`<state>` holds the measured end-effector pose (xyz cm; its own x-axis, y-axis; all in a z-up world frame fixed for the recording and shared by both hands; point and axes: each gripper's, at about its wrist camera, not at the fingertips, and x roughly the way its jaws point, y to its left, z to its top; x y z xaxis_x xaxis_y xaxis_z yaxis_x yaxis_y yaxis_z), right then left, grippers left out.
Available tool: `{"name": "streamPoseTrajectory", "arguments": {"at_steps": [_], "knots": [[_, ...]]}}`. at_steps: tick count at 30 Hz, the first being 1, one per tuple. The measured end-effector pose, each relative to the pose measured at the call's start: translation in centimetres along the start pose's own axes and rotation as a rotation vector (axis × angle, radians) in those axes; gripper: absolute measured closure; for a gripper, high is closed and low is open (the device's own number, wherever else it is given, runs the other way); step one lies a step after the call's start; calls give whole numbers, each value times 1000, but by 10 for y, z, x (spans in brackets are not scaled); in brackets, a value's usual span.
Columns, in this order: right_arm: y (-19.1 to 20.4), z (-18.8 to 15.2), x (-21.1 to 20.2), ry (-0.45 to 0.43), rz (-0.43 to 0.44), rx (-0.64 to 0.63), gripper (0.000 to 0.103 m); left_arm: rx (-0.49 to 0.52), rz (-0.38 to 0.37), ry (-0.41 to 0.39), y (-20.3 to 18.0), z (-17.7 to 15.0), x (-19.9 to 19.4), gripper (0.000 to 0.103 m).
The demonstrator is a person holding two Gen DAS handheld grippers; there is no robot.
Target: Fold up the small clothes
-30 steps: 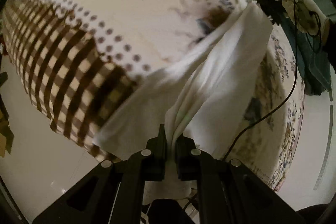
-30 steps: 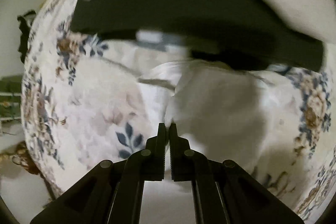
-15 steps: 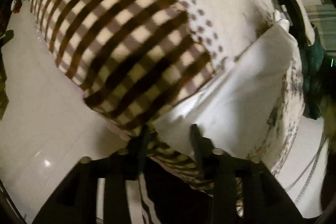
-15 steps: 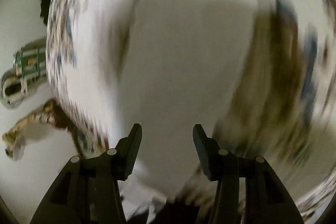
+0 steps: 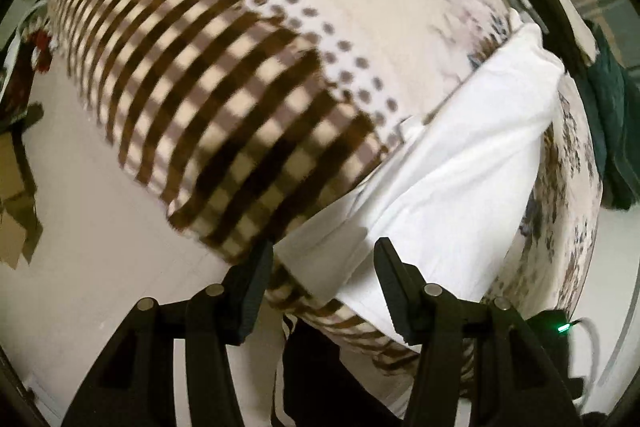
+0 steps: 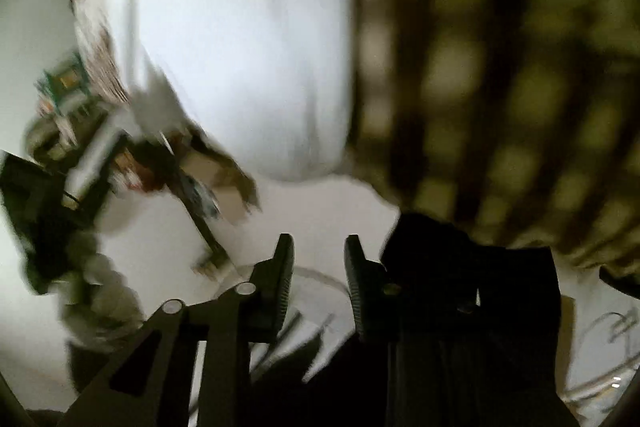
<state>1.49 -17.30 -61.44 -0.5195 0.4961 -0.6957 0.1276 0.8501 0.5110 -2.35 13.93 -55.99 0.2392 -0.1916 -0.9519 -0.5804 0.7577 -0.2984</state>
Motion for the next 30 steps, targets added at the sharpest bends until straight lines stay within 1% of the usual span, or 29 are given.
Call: {"name": "streamPoseTrajectory", "arguments": {"at_steps": [1, 2, 3, 5, 6, 7, 8, 9, 10, 12, 13, 14, 15, 16, 17, 19, 21, 22, 23, 24, 25, 26, 27, 30], "knots": [[-6, 2, -16, -67, 42, 15, 53, 17, 2, 0, -10, 4, 7, 53], [-9, 6, -24, -107, 68, 24, 52, 41, 5, 3, -12, 6, 13, 53], [-14, 13, -32, -146, 94, 40, 52, 66, 23, 13, -15, 8, 22, 53], [-23, 26, -29, -170, 138, 64, 52, 102, 46, 17, -17, 10, 34, 53], [-27, 30, -25, -166, 151, 77, 52, 119, 64, 9, -14, 10, 38, 54], [-30, 30, -18, -160, 173, 88, 52, 130, 79, -1, -12, 11, 40, 63], [-29, 29, -10, -154, 191, 88, 52, 140, 102, -8, -8, 12, 41, 68], [-29, 23, -1, -144, 191, 86, 58, 143, 136, -5, -2, 12, 42, 70], [-30, 14, 7, -139, 174, 88, 72, 137, 155, -5, 5, 13, 42, 70], [-26, 6, 13, -121, 165, 83, 81, 109, 187, -5, 24, 14, 39, 70], [-25, 0, 22, -91, 164, 85, 84, 92, 178, 1, 30, 14, 37, 72], [-24, -2, 28, -77, 151, 86, 84, 74, 156, 4, 36, 14, 33, 72], [-20, -7, 40, -67, 123, 77, 87, 63, 128, -3, 39, 13, 27, 71], [-17, -14, 44, -49, 83, 58, 89, 60, 96, -12, 39, 12, 21, 69], [-14, -16, 48, -40, 70, 51, 89, 57, 64, -19, 38, 11, 15, 69], [-7, -28, 38, -35, 50, 32, 88, 49, 5, -23, 33, 12, 1, 69], [3, -35, 17, -57, 51, 8, 88, 46, -55, -43, 21, 15, -15, 68], [10, -39, 1, -74, 63, -4, 84, 48, -86, -57, 12, 19, -24, 63], [22, -39, -8, -91, 77, -11, 80, 55, -133, -76, -1, 26, -35, 60], [29, -39, -29, -126, 99, -21, 65, 66, -171, -97, -13, 34, -44, 51], [34, -38, -53, -167, 117, -27, 53, 73, -193, -113, -25, 45, -49, 38], [35, -35, -74, -198, 128, -28, 48, 89, -237, -145, -41, 58, -57, 34], [41, -29, -96, -242, 141, -24, 47, 104, -276, -167, -55, 68, -60, 31], [48, -1, -153, -352, 165, -3, 47, 144, -341, -181, -105, 114, -46, 31]]}}
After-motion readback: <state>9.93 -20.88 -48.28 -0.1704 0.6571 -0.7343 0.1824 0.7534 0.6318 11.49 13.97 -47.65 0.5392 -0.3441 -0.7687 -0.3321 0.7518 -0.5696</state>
